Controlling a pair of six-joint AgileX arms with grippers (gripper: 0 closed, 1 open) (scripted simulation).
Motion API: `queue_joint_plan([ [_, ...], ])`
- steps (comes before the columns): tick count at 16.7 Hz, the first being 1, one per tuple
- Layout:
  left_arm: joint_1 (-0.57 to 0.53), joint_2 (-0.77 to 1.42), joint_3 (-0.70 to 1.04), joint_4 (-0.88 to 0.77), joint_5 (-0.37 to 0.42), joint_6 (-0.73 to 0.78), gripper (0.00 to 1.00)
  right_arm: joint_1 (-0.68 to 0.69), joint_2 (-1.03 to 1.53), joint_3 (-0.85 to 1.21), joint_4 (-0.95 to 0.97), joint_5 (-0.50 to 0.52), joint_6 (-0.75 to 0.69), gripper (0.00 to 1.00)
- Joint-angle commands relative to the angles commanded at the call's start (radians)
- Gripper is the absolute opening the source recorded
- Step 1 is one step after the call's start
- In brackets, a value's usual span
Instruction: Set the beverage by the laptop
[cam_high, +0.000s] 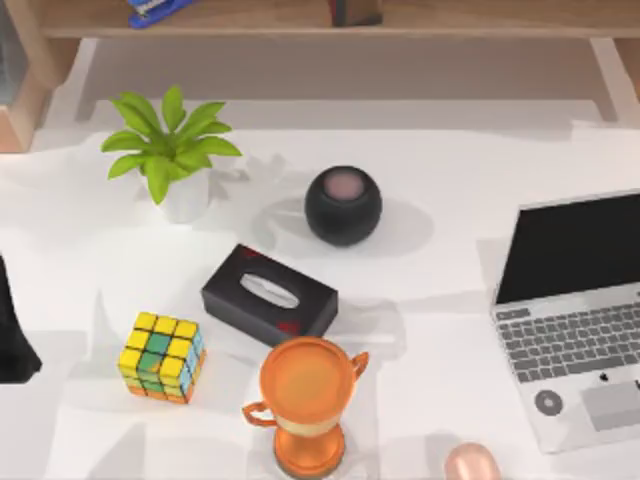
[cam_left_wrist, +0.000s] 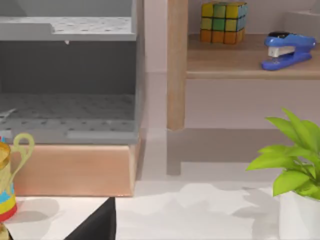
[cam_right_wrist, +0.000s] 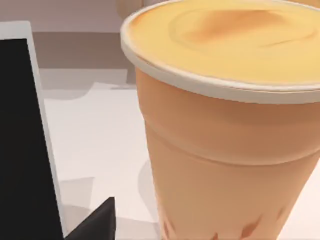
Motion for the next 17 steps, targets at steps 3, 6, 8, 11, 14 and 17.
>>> queue_joint_plan([
  [3, 0.0, 0.0, 0.0, 0.0, 0.0, 0.0, 1.0, 0.039, 0.104, 0.072, 0.043, 0.04, 0.009, 1.0],
  [6, 0.0, 0.0, 0.0, 0.0, 0.0, 0.0, 1.0, 0.094, 0.267, 0.169, 0.091, 0.097, 0.022, 1.0],
  [8, 0.0, 0.0, 0.0, 0.0, 0.0, 0.0, 1.0, 0.127, 0.342, 0.226, 0.115, 0.132, 0.03, 1.0],
  [11, 0.0, 0.0, 0.0, 0.0, 0.0, 0.0, 1.0, 0.149, 0.376, 0.254, 0.128, 0.152, 0.034, 1.0],
  [14, 0.0, 0.0, 0.0, 0.0, 0.0, 0.0, 1.0, 0.149, 0.376, 0.254, 0.128, 0.152, 0.034, 1.0],
  [17, 0.0, 0.0, 0.0, 0.0, 0.0, 0.0, 1.0, 0.149, 0.376, 0.254, 0.128, 0.152, 0.034, 0.77],
])
